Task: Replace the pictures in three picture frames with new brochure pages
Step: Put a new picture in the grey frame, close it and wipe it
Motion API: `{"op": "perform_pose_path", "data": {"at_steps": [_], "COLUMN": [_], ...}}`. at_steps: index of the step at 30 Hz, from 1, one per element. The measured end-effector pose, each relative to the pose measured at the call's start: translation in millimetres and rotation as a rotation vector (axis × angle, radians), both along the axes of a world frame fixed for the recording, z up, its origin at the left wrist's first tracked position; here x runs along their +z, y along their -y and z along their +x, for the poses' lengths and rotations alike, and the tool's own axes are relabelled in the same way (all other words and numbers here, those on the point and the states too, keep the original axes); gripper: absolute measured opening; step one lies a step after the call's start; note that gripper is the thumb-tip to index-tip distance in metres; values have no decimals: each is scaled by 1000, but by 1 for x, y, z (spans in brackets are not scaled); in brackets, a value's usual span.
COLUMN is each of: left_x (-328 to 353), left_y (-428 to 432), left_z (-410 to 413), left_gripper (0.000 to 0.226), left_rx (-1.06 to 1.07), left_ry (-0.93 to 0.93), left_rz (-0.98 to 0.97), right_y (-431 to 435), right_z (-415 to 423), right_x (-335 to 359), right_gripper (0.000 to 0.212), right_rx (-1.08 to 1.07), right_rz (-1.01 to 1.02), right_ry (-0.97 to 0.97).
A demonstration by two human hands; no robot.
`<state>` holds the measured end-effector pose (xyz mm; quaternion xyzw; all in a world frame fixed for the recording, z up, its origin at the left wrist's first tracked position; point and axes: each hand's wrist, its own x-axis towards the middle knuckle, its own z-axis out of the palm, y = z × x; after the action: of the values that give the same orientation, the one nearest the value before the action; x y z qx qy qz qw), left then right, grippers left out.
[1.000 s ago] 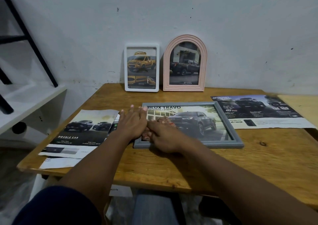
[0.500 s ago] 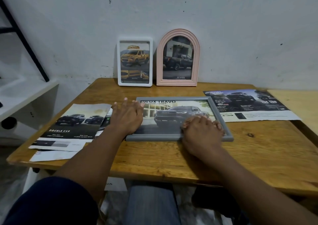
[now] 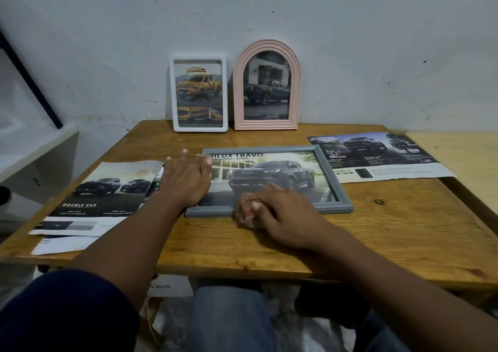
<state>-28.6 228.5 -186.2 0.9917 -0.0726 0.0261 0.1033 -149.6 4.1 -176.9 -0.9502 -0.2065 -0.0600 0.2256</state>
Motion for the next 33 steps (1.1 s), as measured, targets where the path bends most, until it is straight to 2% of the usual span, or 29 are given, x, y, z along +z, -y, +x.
{"op": "perform_pose_path", "data": {"at_steps": [2, 7, 9, 11, 14, 16, 18, 19, 22, 24, 25, 27, 33], "left_x": [1, 3, 7, 12, 18, 22, 24, 23, 11, -2, -6, -10, -10], "left_y": [0, -1, 0, 1, 12, 35, 71, 91, 140, 151, 152, 151, 151], "left_z": [0, 0, 0, 1, 8, 13, 8, 3, -12, -14, -14, -14, -15], "left_gripper": [66, 66, 67, 70, 79, 80, 79, 79, 81, 81, 80, 75, 61], "left_rx": [-14, -38, -47, -46, -28, -71, -180, -239, -363, -374, -366, -357, -361], "left_ry": [1, 13, -2, -28, -29, 9, 25, 12, -84, -126, -132, -128, -117], "left_rz": [11, 47, 77, 119, 200, 171, 105, 84, 80, 93, 93, 81, 33], "right_y": [41, 94, 99, 107, 127, 138, 137, 134, 120, 112, 110, 111, 106], "right_z": [-7, -22, -24, -18, 13, 46, 83, 100, 132, 130, 126, 113, 37], "right_x": [-3, -8, -1, 16, 59, 82, 96, 96, 70, 32, 14, -8, -7], "right_gripper": [37, 30, 24, 21, 40, 44, 42, 39, 31, 32, 40, 54, 57], "right_rx": [-69, -195, -231, -323, -519, -586, -579, -572, -559, -462, -412, -393, -376], "right_rz": [-19, -234, -194, 128, 786, 905, 873, 793, 246, -22, -122, -193, -150], "right_ry": [83, 218, 197, 90, -113, -243, -265, -217, -65, -166, -174, -105, -99]}}
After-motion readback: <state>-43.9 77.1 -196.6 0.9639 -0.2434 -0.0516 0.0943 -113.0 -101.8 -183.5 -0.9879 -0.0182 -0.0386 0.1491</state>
